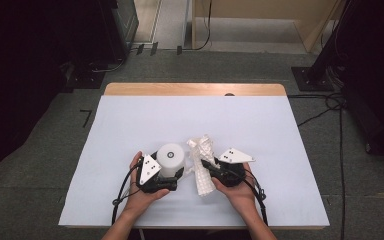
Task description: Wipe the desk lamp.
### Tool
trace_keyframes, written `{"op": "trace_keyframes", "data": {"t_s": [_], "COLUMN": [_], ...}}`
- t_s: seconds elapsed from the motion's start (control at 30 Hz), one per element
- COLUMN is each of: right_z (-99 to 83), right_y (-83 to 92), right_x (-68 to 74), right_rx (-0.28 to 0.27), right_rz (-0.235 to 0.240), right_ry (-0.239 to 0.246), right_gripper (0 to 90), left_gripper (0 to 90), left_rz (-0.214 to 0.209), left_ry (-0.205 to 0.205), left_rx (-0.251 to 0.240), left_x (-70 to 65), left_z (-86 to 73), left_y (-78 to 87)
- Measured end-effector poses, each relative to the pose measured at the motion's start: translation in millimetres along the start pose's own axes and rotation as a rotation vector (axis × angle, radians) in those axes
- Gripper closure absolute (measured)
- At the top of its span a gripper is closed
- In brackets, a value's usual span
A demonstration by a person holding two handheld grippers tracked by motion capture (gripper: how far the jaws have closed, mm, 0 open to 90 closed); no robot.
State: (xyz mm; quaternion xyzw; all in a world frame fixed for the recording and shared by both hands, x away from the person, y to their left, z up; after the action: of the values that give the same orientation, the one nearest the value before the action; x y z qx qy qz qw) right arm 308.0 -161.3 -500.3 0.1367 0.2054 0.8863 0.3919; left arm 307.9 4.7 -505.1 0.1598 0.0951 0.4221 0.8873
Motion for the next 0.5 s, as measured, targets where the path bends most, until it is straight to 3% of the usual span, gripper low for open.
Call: {"op": "trace_keyframes", "data": {"t_s": [0.17,0.3,0.4,0.5], "right_z": [0.2,-1.6,-3.3,-4.2], "right_y": [1.7,-1.6,-3.8,-5.5], "right_x": [-2.2,-0.6,1.1,2.4], "right_rx": [-0.005,0.003,0.011,0.013], "right_rz": [-0.008,-0.005,-0.002,0.0], "right_ry": [-0.011,-0.001,0.002,0.006], "right_gripper": [71.4,71.3,71.2,71.3], "left_gripper": [5.8,5.1,6.3,7.3], "left_rz": [0.175,0.265,0.239,0.199], "left_ry": [0.025,0.008,0.048,0.047], "left_rx": [0.009,0.023,0.049,0.044], "left_x": [-9.8,-12.9,-10.0,-8.8], "left_z": [0.5,-0.8,-3.8,-3.5], "left_y": [0.6,-6.1,-10.7,-10.1]}}
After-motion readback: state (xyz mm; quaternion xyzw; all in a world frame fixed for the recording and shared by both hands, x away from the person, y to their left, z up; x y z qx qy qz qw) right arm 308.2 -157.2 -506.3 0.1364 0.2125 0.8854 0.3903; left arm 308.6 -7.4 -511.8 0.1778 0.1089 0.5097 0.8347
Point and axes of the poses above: each handheld gripper's, and its own axes: y roughly backward along the jaws, z roughly out of its top, x roughly to its left, the point moved 8 cm from there along -y, roughly forward along the jaws, and after that the axes turned 4 degrees about y, right-handed, at the moved point
